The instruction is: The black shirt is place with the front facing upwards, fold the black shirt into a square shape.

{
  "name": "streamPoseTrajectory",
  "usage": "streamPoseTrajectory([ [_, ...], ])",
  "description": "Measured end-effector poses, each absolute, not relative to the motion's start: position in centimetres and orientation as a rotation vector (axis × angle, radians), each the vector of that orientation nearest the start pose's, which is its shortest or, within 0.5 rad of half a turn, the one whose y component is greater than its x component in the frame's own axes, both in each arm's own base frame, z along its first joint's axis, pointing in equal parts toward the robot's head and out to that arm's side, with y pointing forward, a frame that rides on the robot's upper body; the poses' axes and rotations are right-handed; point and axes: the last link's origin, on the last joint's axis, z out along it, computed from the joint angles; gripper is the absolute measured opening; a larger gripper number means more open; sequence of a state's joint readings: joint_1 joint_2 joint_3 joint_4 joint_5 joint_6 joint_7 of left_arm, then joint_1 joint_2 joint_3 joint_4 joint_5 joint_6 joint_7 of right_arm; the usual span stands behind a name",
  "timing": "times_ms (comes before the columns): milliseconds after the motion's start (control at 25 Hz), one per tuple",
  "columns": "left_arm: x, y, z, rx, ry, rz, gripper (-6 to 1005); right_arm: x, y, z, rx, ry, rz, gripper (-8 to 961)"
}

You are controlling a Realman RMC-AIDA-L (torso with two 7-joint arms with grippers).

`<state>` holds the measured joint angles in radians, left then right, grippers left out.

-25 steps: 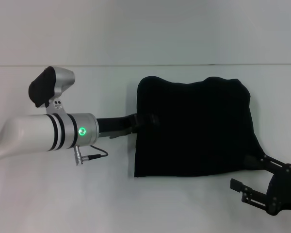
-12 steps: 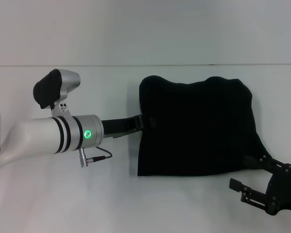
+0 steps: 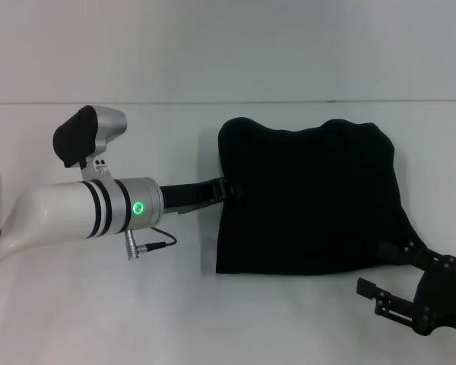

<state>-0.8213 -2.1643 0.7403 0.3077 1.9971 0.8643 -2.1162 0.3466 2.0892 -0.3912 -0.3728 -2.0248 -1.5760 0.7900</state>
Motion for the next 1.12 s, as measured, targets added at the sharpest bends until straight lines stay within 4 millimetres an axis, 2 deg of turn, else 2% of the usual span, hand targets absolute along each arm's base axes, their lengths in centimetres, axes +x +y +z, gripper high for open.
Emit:
streamPoseTrajectory([
  [160,-22.6,39.7,-9.8,-2.160,-1.695,-0.622,96,32.9,25.4,-2.3,-2.463,0.460,0.786,760],
  [280,-23.1,39.7,-9.0,-2.160,-1.691,-0.634,102,32.9,25.4,-2.3,-2.459,0.461,0.786,760],
  [440,-24.1,39.6,-7.8,-2.144,-1.696,-0.649,110,32.9,25.4,-2.2,-2.456,0.463,0.785,760],
  [520,-25.6,39.5,-6.3,-2.099,-1.715,-0.680,114,32.9,25.5,-2.2,-2.455,0.464,0.782,759],
  [680,-26.6,39.3,-5.3,-2.057,-1.733,-0.713,122,33.0,25.5,-2.2,-2.453,0.464,0.777,759],
  [1120,-26.8,38.7,-5.1,-2.057,-1.729,-0.769,143,32.8,26.0,-2.4,-2.450,0.463,0.771,759],
])
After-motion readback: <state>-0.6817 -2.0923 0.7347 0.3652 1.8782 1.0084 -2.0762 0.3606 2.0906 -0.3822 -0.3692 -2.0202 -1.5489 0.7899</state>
